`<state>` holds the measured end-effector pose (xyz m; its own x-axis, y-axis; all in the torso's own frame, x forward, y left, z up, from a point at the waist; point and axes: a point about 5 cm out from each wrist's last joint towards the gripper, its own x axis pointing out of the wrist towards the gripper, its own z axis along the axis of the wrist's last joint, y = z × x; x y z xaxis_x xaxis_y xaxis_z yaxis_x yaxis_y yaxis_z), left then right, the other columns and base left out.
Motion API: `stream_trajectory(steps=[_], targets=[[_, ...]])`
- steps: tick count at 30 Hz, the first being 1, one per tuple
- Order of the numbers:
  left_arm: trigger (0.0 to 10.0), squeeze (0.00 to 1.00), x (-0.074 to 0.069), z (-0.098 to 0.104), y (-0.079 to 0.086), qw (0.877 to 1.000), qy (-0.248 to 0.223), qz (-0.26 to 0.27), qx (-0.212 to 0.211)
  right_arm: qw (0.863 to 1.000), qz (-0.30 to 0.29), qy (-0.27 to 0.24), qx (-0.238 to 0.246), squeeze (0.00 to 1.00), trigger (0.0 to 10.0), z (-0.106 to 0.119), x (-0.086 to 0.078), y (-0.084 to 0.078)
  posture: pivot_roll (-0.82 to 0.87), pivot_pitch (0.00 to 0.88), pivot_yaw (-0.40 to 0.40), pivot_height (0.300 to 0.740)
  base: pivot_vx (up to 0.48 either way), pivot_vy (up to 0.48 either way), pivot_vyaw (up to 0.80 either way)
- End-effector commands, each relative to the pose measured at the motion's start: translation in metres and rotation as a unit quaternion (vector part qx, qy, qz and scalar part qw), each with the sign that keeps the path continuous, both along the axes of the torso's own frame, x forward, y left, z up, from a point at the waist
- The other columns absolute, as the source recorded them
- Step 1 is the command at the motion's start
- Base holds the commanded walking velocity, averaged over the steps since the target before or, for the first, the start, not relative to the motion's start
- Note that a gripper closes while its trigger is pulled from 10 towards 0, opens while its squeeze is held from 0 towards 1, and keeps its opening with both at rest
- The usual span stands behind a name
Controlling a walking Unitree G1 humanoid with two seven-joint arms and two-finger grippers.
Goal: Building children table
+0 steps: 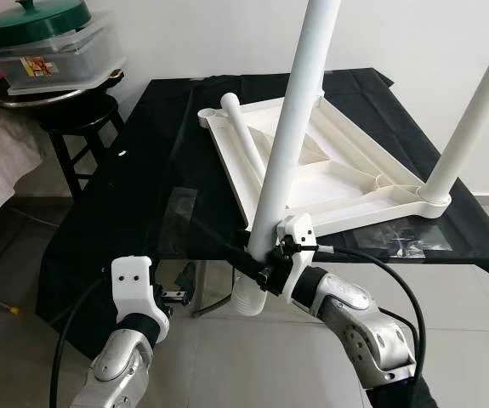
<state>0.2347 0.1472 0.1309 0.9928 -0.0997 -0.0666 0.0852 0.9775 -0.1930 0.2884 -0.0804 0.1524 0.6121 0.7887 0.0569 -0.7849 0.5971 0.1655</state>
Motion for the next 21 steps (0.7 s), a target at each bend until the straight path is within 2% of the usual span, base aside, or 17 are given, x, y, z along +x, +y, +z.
stream_trajectory(steps=[1, 9, 13, 14, 16, 17, 20, 21], targets=[[10.0, 0.0, -0.001, 0.002, 0.004, 1.0, 0.0, 0.006, 0.001, 1.0, 0.008, 0.0, 0.007, 0.0, 10.0, 0.003, 0.001, 0.004, -0.07, 0.1, 0.021, 0.74, 0.0, 0.0, 0.0], [10.0, 0.0, 0.009, 0.015, 0.016, 0.999, -0.033, 0.041, 0.012, 1.0, -0.011, -0.024, 0.005, 0.0, 10.0, 0.012, 0.005, 0.0, -0.05, 0.104, 0.022, 0.74, 0.0, 0.0, 0.0], [10.0, 0.0, 0.013, 0.025, 0.031, 0.994, -0.059, 0.08, 0.038, 0.992, -0.054, -0.11, 0.001, 0.0, 10.0, 0.055, 0.023, -0.01, -0.04, 0.124, 0.024, 0.74, 0.0, 0.0, 0.0], [10.0, 0.0, 0.013, 0.025, 0.031, 0.994, -0.059, 0.08, 0.038, 0.992, -0.054, -0.11, 0.001, 0.0, 10.0, 0.055, 0.023, -0.01, -0.04, 0.124, 0.024, 0.74, 0.0, 0.0, 0.0], [10.0, 0.0, 0.011, 0.027, 0.036, 0.992, -0.062, 0.089, 0.059, 0.99, -0.051, -0.129, 0.036, 0.0, 10.0, 0.079, 0.025, -0.01, -0.03, 0.134, 0.027, 0.74, 0.0, 0.0, 0.0], [10.0, 0.0, 0.011, 0.027, 0.036, 0.992, -0.062, 0.089, 0.059, 0.99, -0.051, -0.129, 0.036, 0.0, 10.0, 0.079, 0.025, -0.01, -0.03, 0.134, 0.027, 0.74, 0.0, 0.0, 0.0], [10.0, 0.0, 0.009, 0.029, 0.042, 0.989, -0.066, 0.105, 0.075, 0.985, -0.033, -0.133, 0.101, 0.0, 10.0, 0.106, 0.024, -0.009, -0.03, 0.139, 0.027, 0.74, 0.0, 0.0, 0.0], [10.0, 0.0, 0.009, 0.029, 0.042, 0.989, -0.066, 0.105, 0.075, 0.985, -0.033, -0.133, 0.101, 0.0, 10.0, 0.106, 0.024, -0.009, -0.03, 0.139, 0.027, 0.74, 0.0, 0.0, 0.0]])
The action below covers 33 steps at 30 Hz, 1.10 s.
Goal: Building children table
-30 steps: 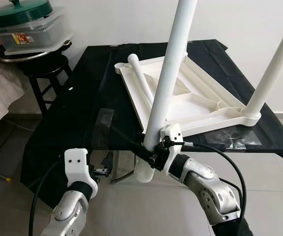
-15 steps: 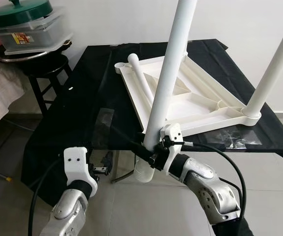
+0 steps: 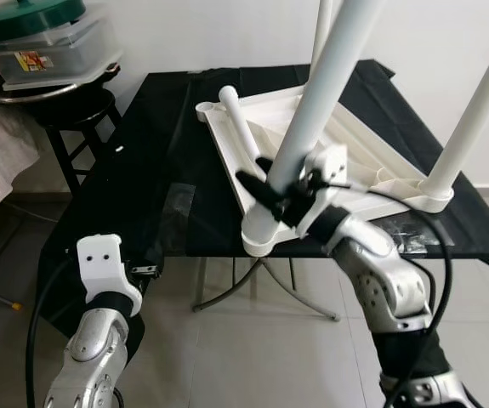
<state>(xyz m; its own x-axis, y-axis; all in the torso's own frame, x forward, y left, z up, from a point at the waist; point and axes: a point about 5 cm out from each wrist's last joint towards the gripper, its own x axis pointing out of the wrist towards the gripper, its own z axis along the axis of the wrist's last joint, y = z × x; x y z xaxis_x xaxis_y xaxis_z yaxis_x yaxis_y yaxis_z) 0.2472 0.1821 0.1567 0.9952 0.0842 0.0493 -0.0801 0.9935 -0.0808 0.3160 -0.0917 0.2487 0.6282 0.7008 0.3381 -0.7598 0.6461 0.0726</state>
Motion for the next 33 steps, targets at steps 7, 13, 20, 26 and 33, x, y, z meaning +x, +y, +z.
stream_trajectory(steps=[7, 13, 20, 26, 33], targets=[[10.0, 0.0, -0.005, 0.002, 0.014, 0.999, -0.005, 0.027, 0.046, 0.991, -0.075, -0.075, -0.078, 0.0, 10.0, 0.035, 0.015, 0.005, -0.04, 0.148, 0.013, 0.74, 0.0, 0.0, 0.0], [10.0, 0.0, -0.01, 0.0, 0.004, 0.999, 0.0, -0.008, 0.053, 0.984, -0.055, -0.103, -0.136, 0.0, 10.0, 0.033, 0.017, 0.014, -0.04, 0.156, 0.011, 0.74, 0.0, 0.0, 0.0], [10.0, 0.0, -0.023, 0.002, -0.015, 0.996, -0.006, -0.062, 0.064, 0.955, 0.202, -0.138, -0.166, 0.0, 10.0, 0.033, -0.005, 0.034, -0.03, 0.188, 0.001, 0.74, 0.0, 0.0, 0.0], [10.0, 0.0, -0.026, 0.001, -0.014, 0.997, -0.001, -0.054, 0.048, 0.956, 0.208, -0.134, -0.16, 0.0, 10.0, 0.033, -0.008, 0.043, -0.03, 0.193, -0.004, 0.74, 0.0, 0.0, 0.0], [10.0, 0.0, -0.023, -0.001, -0.014, 0.998, 0.001, -0.053, 0.044, 0.959, 0.215, -0.124, -0.139, 0.0, 10.0, 0.025, -0.021, 0.046, -0.05, 0.187, 0.003, 0.74, 0.0, 0.0, 0.0]])
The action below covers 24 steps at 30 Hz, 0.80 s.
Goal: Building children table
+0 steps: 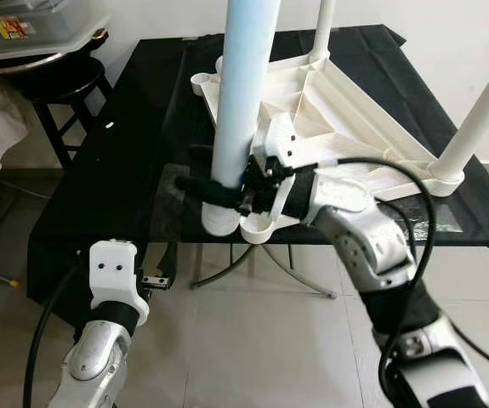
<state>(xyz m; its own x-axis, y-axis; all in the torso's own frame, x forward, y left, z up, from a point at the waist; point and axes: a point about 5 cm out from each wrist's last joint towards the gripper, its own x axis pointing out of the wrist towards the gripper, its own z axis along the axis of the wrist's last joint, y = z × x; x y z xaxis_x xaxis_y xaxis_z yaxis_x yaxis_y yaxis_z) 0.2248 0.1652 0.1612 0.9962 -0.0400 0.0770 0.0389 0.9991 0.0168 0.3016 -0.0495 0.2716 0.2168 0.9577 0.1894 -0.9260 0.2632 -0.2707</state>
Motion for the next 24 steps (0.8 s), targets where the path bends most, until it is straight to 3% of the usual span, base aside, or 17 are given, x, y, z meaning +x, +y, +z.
stream_trajectory(steps=[1, 6, 24], targets=[[10.0, 0.0, 0.0, -0.005, 0.003, 1.0, 0.014, 0.006, -0.004, 1.0, 0.016, -0.004, 0.006, 0.0, 10.0, 0.002, -0.006, 0.003, -0.05, 0.187, 0.003, 0.74, 0.0, 0.0, 0.0], [10.0, 0.0, 0.002, -0.006, 0.002, 1.0, 0.013, 0.006, -0.002, 0.999, 0.034, 0.0, 0.005, 0.0, 10.0, 0.0, -0.012, -0.002, -0.06, 0.171, 0.001, 0.74, 0.0, 0.0, 0.0], [10.0, 0.0, 0.005, -0.007, 0.002, 1.0, 0.011, 0.009, 0.0, 1.0, 0.015, 0.008, 0.002, 0.0, 10.0, -0.004, -0.013, -0.009, -0.07, 0.16, 0.001, 0.74, 0.0, 0.0, 0.0]])
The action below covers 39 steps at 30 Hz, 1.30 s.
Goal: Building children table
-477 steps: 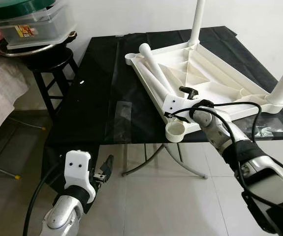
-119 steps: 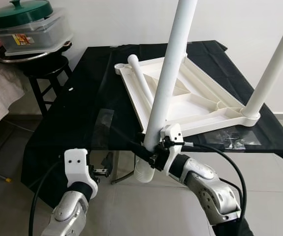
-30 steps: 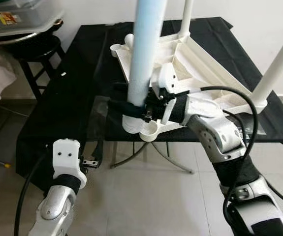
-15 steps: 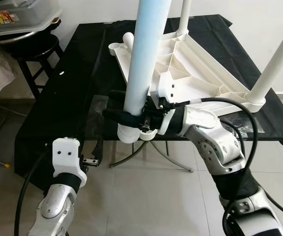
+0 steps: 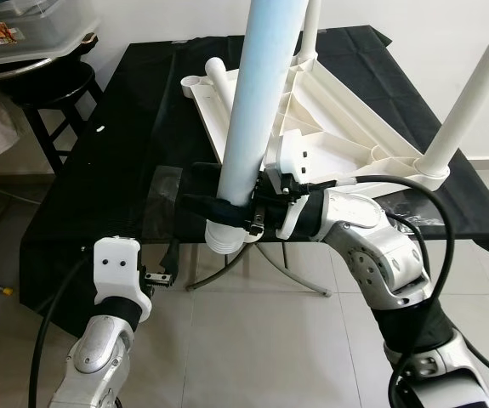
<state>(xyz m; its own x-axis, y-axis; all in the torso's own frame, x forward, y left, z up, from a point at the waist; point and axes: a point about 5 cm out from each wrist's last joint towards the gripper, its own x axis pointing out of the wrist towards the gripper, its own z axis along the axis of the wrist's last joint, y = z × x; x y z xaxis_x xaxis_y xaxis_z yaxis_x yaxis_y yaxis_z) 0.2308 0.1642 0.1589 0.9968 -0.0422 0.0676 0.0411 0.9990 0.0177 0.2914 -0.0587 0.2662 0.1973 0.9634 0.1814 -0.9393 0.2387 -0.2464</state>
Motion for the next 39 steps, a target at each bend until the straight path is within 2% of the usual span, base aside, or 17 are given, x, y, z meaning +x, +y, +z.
stream_trajectory(steps=[1, 32, 39], targets=[[10.0, 0.0, -0.0006, -0.0047, 0.0033, 1.0, 0.007, 0.01, -0.001, 1.0, 0.002, -0.005, 0.004, 0.0, 10.0, 0.0011, -0.0025, 0.0004, -0.07, 0.16, 0.001, 0.74, 0.0, 0.0, 0.0], [10.0, 0.0, 0.0027, -0.0035, 0.0039, 1.0, 0.0, 0.009, -0.006, 1.0, -0.002, -0.008, -0.001, 0.0, 10.0, 0.0014, -0.001, -0.0015, -0.06, 0.146, -0.004, 0.74, 0.0, 0.0, 0.0], [10.0, 0.0, 0.0025, 0.0004, 0.0071, 1.0, -0.009, 0.029, -0.01, 1.0, -0.03, 0.0, 0.002, 0.0, 10.0, -0.0015, 0.0031, -0.0026, -0.06, 0.142, -0.005, 0.74, 0.0, 0.0, 0.0]])
